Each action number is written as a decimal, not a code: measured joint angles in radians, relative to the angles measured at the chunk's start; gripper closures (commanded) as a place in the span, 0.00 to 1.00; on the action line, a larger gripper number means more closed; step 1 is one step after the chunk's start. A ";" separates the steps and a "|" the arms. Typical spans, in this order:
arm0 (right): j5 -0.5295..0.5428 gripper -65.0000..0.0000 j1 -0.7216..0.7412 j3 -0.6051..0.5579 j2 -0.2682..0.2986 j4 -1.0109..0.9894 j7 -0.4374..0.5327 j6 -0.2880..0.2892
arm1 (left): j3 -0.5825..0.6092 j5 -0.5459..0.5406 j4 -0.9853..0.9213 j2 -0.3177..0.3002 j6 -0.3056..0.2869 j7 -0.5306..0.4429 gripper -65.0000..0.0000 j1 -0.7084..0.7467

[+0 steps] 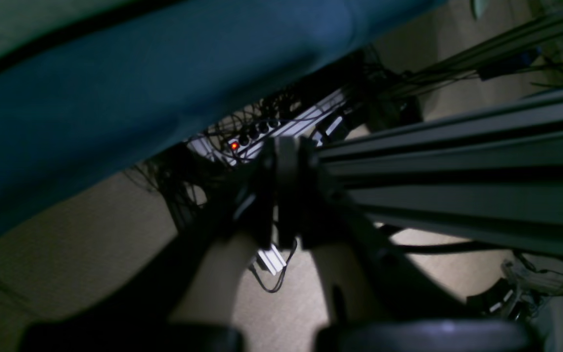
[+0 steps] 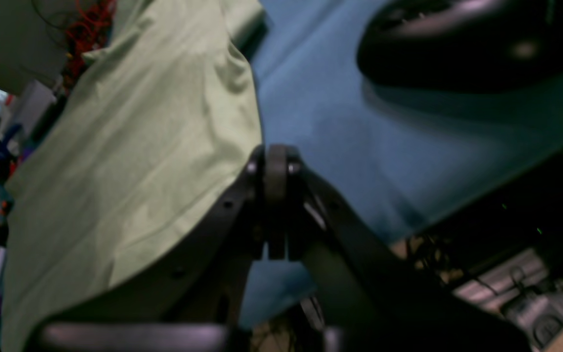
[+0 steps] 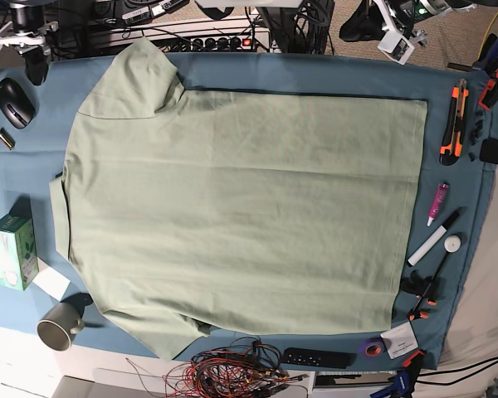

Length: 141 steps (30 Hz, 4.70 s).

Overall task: Fold the T-shirt properly
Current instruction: 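Move the right gripper down to the shirt's shoulder corner and grasp it, then move the left gripper to the other shoulder corner and grasp it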

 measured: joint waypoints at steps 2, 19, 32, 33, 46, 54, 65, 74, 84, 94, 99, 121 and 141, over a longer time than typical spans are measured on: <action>-0.005 0.87 0.000 -0.028 0.000 0.000 0.021 -0.002 | 0.000 0.000 0.000 0.000 0.000 0.000 1.00 0.000; -0.169 0.87 0.049 -0.090 0.000 0.000 0.048 -0.004 | 0.000 0.000 0.000 0.000 0.000 -0.001 0.89 -0.008; -0.138 0.55 0.049 -0.090 0.000 0.000 0.018 -0.003 | 0.000 0.004 0.000 0.005 0.000 -0.008 0.58 -0.008; -0.129 0.55 0.049 -0.090 0.000 0.000 0.018 -0.003 | 0.000 0.013 0.000 0.005 0.000 -0.008 0.58 -0.008; -0.084 0.55 0.047 -0.159 0.000 0.000 -0.054 -0.167 | 0.000 0.015 0.000 0.005 0.000 -0.008 0.58 -0.025; -0.076 0.55 0.050 -0.251 -0.053 0.002 -0.026 -0.168 | 0.000 0.015 0.000 0.006 0.000 -0.008 0.58 -0.025; -0.035 0.55 0.025 -0.259 -0.076 0.007 -0.043 -0.164 | 0.000 0.015 0.000 0.005 0.000 -0.007 0.58 -0.036; 0.062 0.55 -0.011 -0.259 -0.139 0.008 -0.065 -0.155 | 0.000 0.015 0.000 0.005 0.000 -0.008 0.58 -0.058; 0.065 0.55 -0.011 -0.382 -0.137 0.010 -0.047 -0.146 | 0.000 0.015 0.000 0.005 0.000 -0.008 0.58 -0.058; -0.040 1.00 -0.011 -0.404 -0.137 0.009 -0.034 -0.150 | 0.000 -0.054 0.000 0.006 -0.001 0.033 0.58 -0.080; -0.045 1.00 -0.011 -0.404 -0.136 0.009 -0.034 -0.140 | -0.090 -0.154 -0.003 0.011 0.089 0.136 0.58 -0.199; -0.067 1.00 0.005 -0.404 -0.136 0.009 -0.032 -0.136 | -0.432 -0.480 -0.423 -0.072 0.042 0.297 0.58 -0.302; -0.074 1.00 0.005 -0.404 -0.136 0.009 -0.031 -0.135 | -0.425 -0.461 -0.546 -0.070 0.042 0.288 0.58 -0.399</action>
